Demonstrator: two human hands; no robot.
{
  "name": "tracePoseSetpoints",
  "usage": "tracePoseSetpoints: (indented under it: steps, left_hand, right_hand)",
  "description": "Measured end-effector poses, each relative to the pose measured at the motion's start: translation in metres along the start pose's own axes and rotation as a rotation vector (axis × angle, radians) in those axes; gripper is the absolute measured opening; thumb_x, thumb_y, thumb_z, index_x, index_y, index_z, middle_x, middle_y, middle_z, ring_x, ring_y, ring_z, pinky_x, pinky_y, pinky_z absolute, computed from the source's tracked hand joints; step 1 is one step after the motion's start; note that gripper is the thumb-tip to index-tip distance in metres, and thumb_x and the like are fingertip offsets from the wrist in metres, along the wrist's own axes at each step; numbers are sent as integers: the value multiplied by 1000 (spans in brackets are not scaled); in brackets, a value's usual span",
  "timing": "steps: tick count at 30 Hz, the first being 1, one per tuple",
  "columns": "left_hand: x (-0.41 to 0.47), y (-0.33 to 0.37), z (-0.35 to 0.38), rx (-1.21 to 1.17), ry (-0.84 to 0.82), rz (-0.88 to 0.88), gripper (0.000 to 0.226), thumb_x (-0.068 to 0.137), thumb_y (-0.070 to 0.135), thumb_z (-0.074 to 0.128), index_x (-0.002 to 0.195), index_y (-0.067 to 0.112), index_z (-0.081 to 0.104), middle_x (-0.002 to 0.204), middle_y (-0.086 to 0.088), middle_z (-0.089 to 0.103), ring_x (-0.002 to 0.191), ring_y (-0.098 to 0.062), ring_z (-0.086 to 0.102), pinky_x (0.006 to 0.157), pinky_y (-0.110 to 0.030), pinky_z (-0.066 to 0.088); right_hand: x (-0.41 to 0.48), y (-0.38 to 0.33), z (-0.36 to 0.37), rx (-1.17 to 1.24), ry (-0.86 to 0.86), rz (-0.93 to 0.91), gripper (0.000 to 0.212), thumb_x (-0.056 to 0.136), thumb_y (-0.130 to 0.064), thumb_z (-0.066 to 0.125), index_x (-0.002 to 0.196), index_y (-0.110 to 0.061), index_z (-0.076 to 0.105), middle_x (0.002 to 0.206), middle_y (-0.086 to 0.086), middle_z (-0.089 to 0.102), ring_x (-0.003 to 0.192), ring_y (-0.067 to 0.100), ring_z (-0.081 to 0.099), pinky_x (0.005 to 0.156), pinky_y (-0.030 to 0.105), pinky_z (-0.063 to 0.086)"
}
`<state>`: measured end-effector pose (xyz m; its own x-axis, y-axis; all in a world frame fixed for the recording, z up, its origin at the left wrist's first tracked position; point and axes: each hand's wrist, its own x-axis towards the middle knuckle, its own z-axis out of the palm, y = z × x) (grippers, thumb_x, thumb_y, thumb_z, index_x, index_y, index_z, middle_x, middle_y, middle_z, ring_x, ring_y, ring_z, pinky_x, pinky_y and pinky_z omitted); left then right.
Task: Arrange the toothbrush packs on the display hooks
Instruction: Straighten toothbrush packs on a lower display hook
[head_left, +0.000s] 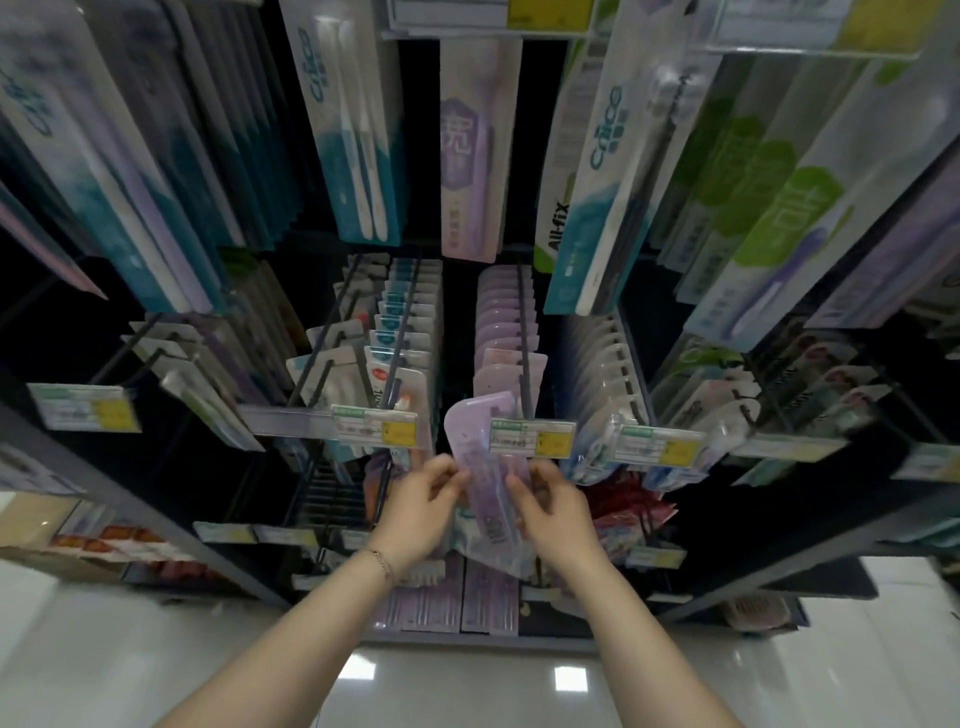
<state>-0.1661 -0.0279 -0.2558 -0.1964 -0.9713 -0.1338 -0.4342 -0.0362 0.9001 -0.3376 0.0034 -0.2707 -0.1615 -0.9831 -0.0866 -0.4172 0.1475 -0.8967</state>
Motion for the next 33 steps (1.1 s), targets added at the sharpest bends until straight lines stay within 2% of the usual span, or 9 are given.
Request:
tracePoseSetpoints:
  steps: [5, 7, 11, 15, 19, 22, 26, 29, 33]
  left_hand:
    - [8, 1, 2, -50, -22, 46, 16, 98, 23, 52, 96, 32, 65, 98, 12, 72, 96, -4, 67, 89, -34, 54]
    - [10, 5, 1, -82, -33, 61, 21, 98, 19, 52, 103, 35, 65, 103, 15, 71, 101, -2, 66, 92, -31, 53]
    - [10, 18, -4, -101, -75, 47, 32, 99, 13, 49, 101, 43, 59, 103, 23, 67, 99, 5, 64, 86, -12, 49]
    - [13, 17, -6, -80, -89, 43, 31, 99, 12, 49, 99, 41, 60, 100, 22, 68, 93, 4, 66, 84, -11, 50]
    - [16, 6, -4, -13, -137, 64, 18, 98, 27, 50, 102, 36, 65, 104, 15, 71, 102, -7, 66, 93, -37, 53]
    - [18, 1, -1, 37, -162, 84, 29, 92, 42, 48, 105, 20, 63, 104, 0, 71, 100, -20, 66, 90, -50, 52]
    - [19, 8, 3, 88, -170, 84, 22, 96, 36, 49, 108, 23, 63, 104, 1, 71, 96, -17, 67, 89, -45, 54]
    - [18, 4, 6, 127, -186, 75, 24, 94, 41, 45, 109, 29, 60, 103, 1, 70, 94, -18, 67, 87, -44, 55]
    - [19, -1, 3, 107, -155, 88, 13, 98, 22, 49, 104, 22, 60, 97, 5, 64, 90, -9, 61, 78, -24, 50]
  right_hand:
    - [3, -8, -4, 54, 89, -35, 9, 93, -31, 60, 91, -22, 61, 70, 0, 56, 54, 0, 52, 54, 11, 39]
    - [3, -9, -5, 54, 99, -33, 10, 92, -30, 61, 93, -21, 62, 69, 2, 55, 54, 2, 51, 54, 11, 38]
    - [2, -13, -5, 50, 107, -38, 9, 92, -30, 61, 89, -37, 56, 70, -1, 54, 59, 9, 49, 55, 11, 39]
    - [4, -14, -8, 37, 101, -24, 5, 93, -28, 61, 97, -27, 59, 69, -8, 49, 58, 8, 46, 56, 10, 39]
    - [-1, -7, -5, 58, 101, -19, 0, 94, -29, 59, 94, -29, 59, 68, -11, 52, 57, 0, 50, 57, 12, 38]
    - [-5, -3, -3, 84, 106, 2, 3, 96, -28, 55, 94, -29, 58, 76, -9, 63, 69, -1, 60, 66, 18, 45]
    - [-2, 3, -6, 47, 102, 32, 12, 97, -31, 51, 97, -20, 56, 85, -1, 67, 80, 10, 64, 76, 32, 53]
    - [-1, 3, -6, 37, 76, 55, 11, 97, -31, 51, 95, -21, 55, 80, -2, 66, 75, 11, 64, 73, 35, 53]
    - [-1, -1, -6, 104, 58, 83, 11, 97, -23, 54, 92, -30, 59, 80, 13, 68, 73, 31, 65, 73, 46, 55]
